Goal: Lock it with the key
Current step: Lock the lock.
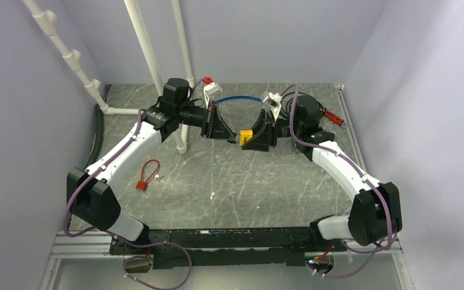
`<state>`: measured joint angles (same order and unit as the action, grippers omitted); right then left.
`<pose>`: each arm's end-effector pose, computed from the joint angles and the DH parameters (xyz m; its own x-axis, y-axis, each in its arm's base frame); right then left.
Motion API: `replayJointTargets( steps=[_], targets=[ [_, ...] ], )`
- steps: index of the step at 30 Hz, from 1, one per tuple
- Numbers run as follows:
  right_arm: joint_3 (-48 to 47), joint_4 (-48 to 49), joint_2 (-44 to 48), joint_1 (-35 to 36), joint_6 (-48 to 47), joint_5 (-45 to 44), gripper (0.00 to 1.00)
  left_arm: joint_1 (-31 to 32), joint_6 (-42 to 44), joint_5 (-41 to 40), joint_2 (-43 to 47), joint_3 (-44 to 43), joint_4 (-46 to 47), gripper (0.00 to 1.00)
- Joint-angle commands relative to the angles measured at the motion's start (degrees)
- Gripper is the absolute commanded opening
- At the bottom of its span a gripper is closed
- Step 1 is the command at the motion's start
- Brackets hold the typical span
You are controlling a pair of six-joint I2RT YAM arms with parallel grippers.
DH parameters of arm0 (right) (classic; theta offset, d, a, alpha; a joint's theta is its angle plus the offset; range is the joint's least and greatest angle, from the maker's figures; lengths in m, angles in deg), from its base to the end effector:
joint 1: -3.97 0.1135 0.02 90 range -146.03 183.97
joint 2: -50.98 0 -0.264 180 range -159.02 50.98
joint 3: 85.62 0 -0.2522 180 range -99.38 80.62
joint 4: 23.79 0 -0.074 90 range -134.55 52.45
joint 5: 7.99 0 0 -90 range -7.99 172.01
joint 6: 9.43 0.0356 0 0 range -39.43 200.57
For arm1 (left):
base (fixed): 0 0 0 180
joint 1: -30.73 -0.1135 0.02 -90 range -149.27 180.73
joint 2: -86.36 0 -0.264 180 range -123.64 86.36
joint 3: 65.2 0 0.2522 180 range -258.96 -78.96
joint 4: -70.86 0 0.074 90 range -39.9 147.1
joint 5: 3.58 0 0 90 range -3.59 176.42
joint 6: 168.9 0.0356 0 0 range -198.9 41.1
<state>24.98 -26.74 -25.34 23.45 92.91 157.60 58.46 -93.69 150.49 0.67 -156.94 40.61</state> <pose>0.2615 0.1291 0.3254 -0.3679 -0.0737 -0.9270 -0.9253 -0.0694 0.3727 0.2795 -0.1831 0.3666 -0.5881 0.1831 -0.7878 0.8061 0.0539 -0.5893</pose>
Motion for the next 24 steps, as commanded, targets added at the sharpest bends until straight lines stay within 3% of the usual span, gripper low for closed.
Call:
replayJointTargets(
  steps=[1, 4, 7, 17, 24],
  targets=[
    [-1.8, 0.5, 0.6, -0.1, -0.9, 2.1, 0.36, -0.5, -2.0, 2.4, 2.1, 0.6, 5.4, 0.00],
    [-2.0, 1.5, 0.6, -0.1, 0.3, 2.0, 0.23, -0.5, -1.9, 2.0, 2.2, 0.9, 5.5, 0.00],
    [-1.9, 3.3, 0.3, -0.1, 2.1, 2.0, 0.00, -0.3, -1.6, 1.0, 2.3, 1.4, 5.7, 0.00],
    [2.5, 20.0, -3.0, 0.2, 20.7, 1.1, 0.00, 2.3, 4.9, -4.6, 1.3, -2.6, 1.1, 0.00],
    [-0.7, 11.9, -3.2, 3.4, 13.8, 2.0, 0.00, 3.7, 0.3, -1.7, -0.1, -1.6, 5.9, 0.00]
  ],
)
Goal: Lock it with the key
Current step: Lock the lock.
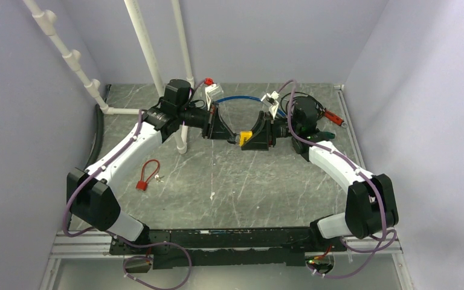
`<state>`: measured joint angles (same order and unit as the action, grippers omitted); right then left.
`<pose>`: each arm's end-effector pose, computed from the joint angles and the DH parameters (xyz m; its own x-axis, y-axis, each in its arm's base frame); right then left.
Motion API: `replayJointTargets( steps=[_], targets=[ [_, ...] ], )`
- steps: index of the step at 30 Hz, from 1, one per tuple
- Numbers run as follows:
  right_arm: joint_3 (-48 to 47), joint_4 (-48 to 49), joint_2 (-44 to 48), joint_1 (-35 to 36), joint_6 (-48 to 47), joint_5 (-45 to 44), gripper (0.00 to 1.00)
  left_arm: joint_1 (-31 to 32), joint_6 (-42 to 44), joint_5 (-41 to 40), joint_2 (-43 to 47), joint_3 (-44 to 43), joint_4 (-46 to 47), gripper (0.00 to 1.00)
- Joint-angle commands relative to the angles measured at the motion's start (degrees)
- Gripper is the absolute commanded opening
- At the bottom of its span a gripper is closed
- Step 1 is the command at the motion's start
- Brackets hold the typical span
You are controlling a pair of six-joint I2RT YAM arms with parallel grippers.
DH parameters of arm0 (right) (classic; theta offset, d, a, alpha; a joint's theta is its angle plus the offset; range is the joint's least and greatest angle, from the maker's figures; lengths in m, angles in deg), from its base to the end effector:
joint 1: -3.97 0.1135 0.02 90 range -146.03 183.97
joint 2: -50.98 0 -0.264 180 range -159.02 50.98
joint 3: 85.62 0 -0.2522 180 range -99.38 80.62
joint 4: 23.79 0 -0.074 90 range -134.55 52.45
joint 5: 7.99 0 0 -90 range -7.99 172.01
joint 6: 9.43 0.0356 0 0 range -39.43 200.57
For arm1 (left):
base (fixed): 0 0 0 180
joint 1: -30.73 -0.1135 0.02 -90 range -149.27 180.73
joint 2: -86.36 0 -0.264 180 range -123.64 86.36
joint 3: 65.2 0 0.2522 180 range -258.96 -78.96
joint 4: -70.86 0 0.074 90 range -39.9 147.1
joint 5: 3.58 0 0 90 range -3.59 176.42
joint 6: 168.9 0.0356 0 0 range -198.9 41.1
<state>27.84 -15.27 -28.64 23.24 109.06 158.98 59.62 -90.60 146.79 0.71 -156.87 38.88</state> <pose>0.2716 0.1317 0.3096 -0.5388 -0.0744 -0.8392 -0.8353 -0.0821 0.5436 0.2767 -0.1880 0.3631 -0.5625 0.1959 -0.8033 0.8262 0.0970 -0.5549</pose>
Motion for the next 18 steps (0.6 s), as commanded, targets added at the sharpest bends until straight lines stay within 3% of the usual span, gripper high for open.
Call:
replayJointTargets(
  steps=[1, 7, 18],
  targets=[
    [-4.1, -1.5, 0.1, 4.1, -4.5, 1.0, 0.00, 2.6, -4.4, 3.3, -0.2, -0.9, 9.5, 0.00],
    [-12.9, -25.0, -1.0, 6.8, -26.4, 0.7, 0.00, 3.4, -11.6, 7.1, -0.7, 3.3, 17.7, 0.00],
    [-17.2, -28.3, -1.7, 8.8, -29.6, -0.4, 0.00, 6.0, -11.9, 5.2, -2.0, 6.1, 17.7, 0.00]
  ],
)
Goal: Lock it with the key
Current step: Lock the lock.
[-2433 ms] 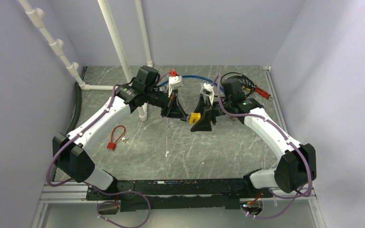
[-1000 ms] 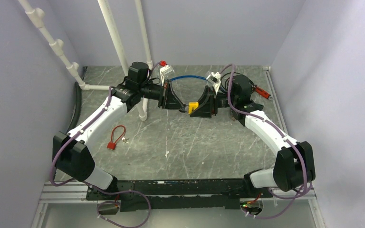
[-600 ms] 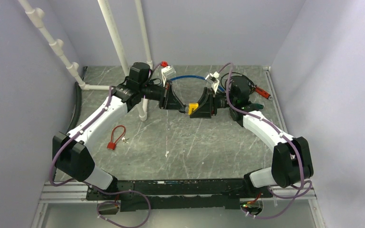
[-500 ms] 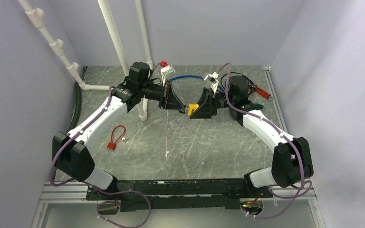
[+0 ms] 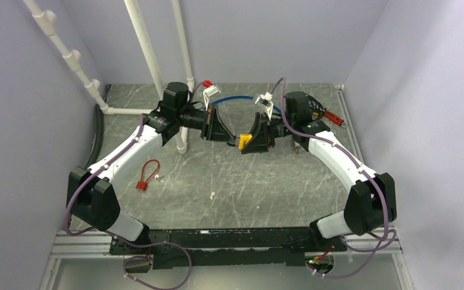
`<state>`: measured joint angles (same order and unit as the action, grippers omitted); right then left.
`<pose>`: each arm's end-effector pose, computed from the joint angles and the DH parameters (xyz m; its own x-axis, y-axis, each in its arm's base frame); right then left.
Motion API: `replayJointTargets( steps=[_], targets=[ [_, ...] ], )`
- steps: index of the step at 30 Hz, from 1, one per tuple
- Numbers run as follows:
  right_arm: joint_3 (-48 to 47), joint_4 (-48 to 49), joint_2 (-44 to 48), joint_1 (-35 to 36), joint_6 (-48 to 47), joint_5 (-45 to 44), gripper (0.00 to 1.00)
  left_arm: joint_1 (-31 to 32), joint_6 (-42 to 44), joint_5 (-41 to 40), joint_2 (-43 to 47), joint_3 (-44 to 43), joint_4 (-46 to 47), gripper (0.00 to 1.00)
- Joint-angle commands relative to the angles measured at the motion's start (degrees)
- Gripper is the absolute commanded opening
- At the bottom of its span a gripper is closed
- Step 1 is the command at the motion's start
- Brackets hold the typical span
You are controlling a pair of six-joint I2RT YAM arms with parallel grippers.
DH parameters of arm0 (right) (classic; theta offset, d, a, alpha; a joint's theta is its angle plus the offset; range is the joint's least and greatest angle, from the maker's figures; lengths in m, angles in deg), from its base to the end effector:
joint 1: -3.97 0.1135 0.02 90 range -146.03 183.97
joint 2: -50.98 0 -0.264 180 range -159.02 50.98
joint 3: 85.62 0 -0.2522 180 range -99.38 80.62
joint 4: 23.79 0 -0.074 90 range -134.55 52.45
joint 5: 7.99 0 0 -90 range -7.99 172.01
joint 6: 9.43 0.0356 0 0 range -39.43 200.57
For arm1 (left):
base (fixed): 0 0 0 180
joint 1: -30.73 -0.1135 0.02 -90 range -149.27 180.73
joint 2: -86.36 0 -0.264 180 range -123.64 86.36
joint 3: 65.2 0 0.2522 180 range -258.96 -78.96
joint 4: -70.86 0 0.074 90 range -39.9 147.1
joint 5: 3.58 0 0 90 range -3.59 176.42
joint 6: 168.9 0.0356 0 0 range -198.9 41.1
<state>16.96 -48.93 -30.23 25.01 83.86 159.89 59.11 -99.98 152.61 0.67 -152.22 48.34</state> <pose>0.2699 0.1411 0.3183 -0.5009 -0.1798 -0.8466 -0.8467 -0.1011 0.5224 0.2790 -0.1877 0.3507 -0.6357 0.1784 -0.7510 0.7649 0.0149 -0.6439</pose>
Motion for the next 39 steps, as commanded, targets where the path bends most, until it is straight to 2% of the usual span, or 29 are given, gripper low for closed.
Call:
replayJointTargets(
  steps=[1, 5, 12, 16, 20, 28, 29, 30, 31, 35, 37, 38, 39],
  targets=[
    [-6.6, 5.2, -0.2, 7.5, -4.6, -1.5, 0.00, 6.6, -3.2, -0.9, -2.1, 1.8, 9.7, 0.00],
    [-7.7, 3.2, -0.7, 8.4, -5.9, -1.5, 0.00, 6.9, -3.4, -3.0, -2.6, 1.9, 10.2, 0.00],
    [-6.7, 8.4, -0.7, 8.4, 0.0, -1.1, 0.00, 7.8, -1.4, -5.0, -3.1, 1.9, 9.0, 0.00],
    [-8.5, 2.1, -0.6, 7.8, -5.8, -2.2, 0.00, 8.6, 0.0, -4.4, -3.0, 1.8, 5.5, 0.00],
    [-7.8, 0.8, 0.8, 4.8, -7.0, -2.3, 0.00, 8.1, 5.5, -4.4, -1.2, 0.3, -2.8, 0.00],
    [-6.9, -7.2, 3.1, -0.9, -15.5, -1.8, 0.00, 6.2, 17.7, -5.7, 2.0, -3.2, -16.0, 0.00],
    [-7.3, -9.5, 3.2, -0.9, -17.5, -2.2, 0.00, 6.2, 18.4, -5.7, 2.1, -3.9, -17.1, 0.05],
    [-7.7, -11.5, 3.3, -0.9, -19.4, -2.5, 0.00, 6.1, 19.0, -5.5, 2.2, -4.5, -17.8, 0.14],
    [-7.8, -12.7, 3.4, -0.9, -20.3, -2.7, 0.00, 6.0, 19.3, -5.2, 2.2, -5.1, -18.3, 0.28],
    [-6.4, -14.5, 4.3, -0.9, -21.7, -3.5, 0.00, 4.7, 20.4, -6.2, 2.9, -8.3, -21.3, 0.69],
    [-4.7, -14.7, 5.1, -0.9, -22.0, -4.6, 0.00, 3.5, 24.2, -7.8, 4.0, -11.1, -24.5, 0.83],
    [-3.5, -14.9, 5.5, -0.9, -22.2, -5.0, 0.00, 2.9, 25.2, -8.6, 4.6, -12.7, -26.1, 0.95],
    [-3.0, -15.7, 5.7, -0.9, -22.8, -5.4, 0.00, 2.1, 26.4, -9.4, 5.2, -14.6, -28.5, 0.99]
  ],
)
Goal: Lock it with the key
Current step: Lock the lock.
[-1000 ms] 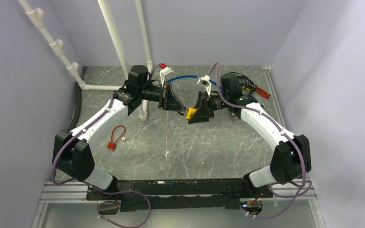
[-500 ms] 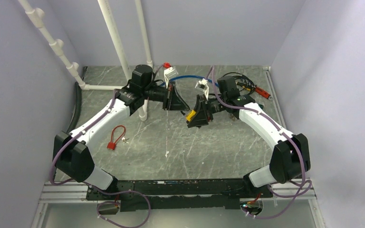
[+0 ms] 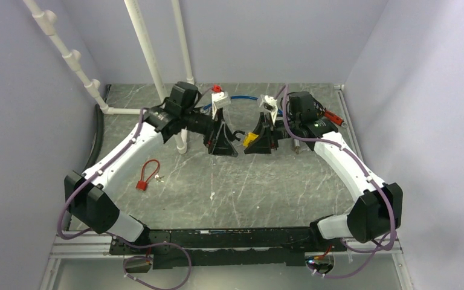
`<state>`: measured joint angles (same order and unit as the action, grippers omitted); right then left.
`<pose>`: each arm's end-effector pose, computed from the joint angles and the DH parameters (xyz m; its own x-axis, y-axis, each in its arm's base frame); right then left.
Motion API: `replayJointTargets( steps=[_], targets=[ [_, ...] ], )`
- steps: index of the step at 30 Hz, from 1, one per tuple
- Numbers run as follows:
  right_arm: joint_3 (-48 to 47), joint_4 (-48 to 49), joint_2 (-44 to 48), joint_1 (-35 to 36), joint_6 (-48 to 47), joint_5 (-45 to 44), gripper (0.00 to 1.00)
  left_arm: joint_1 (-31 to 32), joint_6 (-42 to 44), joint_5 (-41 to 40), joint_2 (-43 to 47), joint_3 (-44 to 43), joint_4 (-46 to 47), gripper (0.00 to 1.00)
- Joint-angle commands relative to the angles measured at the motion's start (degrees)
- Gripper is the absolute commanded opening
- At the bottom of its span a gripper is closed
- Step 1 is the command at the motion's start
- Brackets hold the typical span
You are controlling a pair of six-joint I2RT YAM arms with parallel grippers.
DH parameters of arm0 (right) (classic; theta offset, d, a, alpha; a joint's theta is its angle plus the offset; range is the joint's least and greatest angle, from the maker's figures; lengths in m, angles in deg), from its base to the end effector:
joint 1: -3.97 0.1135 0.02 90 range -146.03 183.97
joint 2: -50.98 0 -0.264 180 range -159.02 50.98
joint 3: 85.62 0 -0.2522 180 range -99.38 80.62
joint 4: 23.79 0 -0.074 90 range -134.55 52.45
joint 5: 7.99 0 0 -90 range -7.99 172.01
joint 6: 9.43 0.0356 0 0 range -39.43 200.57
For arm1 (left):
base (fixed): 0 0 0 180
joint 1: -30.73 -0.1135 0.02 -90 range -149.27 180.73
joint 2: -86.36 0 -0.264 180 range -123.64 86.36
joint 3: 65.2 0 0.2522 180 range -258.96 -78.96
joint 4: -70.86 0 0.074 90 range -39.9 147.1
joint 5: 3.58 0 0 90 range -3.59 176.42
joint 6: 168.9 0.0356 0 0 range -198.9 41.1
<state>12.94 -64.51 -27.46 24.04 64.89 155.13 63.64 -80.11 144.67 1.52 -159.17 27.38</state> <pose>0.2566 0.1300 0.3337 -0.3342 -0.2056 -0.9198 -0.9358 -0.0442 0.3499 0.2537 -0.2003 0.3641 -0.4921 0.3052 -0.8153 0.8651 0.0668 -0.4971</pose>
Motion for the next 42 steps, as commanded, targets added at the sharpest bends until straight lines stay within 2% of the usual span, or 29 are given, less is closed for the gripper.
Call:
replayJointTargets(
  steps=[1, 3, 6, 8, 11, 24, 33, 36, 42],
  targets=[
    [1.3, -2.2, 3.0, 0.0, -5.9, -1.3, 0.00, -2.9, 8.3, -2.3, 4.6, -10.1, -10.3, 0.99],
    [1.8, -5.6, 3.1, 0.0, -9.2, -2.2, 0.00, -3.1, 12.6, -4.7, 4.9, -15.3, -17.0, 1.00],
    [3.2, -8.3, 4.5, 0.1, -11.2, -2.9, 0.00, -3.1, 15.3, -12.0, 5.9, -17.7, -23.3, 1.00],
    [5.2, -6.1, 7.1, 0.1, -9.3, -3.3, 0.00, -3.2, 16.2, -16.8, 8.1, -16.3, -24.5, 0.99],
    [7.8, -1.9, 10.4, 0.1, -5.8, -4.3, 0.00, -3.1, 16.9, -19.5, 11.5, -13.4, -23.8, 0.99],
    [13.3, 0.8, 16.0, 0.3, -3.2, -7.4, 0.00, -5.8, 16.3, -18.0, 11.9, -11.7, -23.1, 0.99],
    [12.0, 1.5, 14.8, 0.4, -2.2, -6.7, 0.00, -5.8, 16.1, -19.2, 13.2, -11.5, -24.9, 0.99],
    [8.8, -1.5, 13.1, 0.7, -4.6, -6.4, 0.00, -5.8, 17.8, -17.8, 13.9, -11.0, -26.8, 0.99],
    [2.6, -15.1, 8.9, 0.8, -16.6, -7.6, 0.00, -5.8, 23.6, -12.5, 10.1, -11.4, -30.0, 1.00]
  ],
)
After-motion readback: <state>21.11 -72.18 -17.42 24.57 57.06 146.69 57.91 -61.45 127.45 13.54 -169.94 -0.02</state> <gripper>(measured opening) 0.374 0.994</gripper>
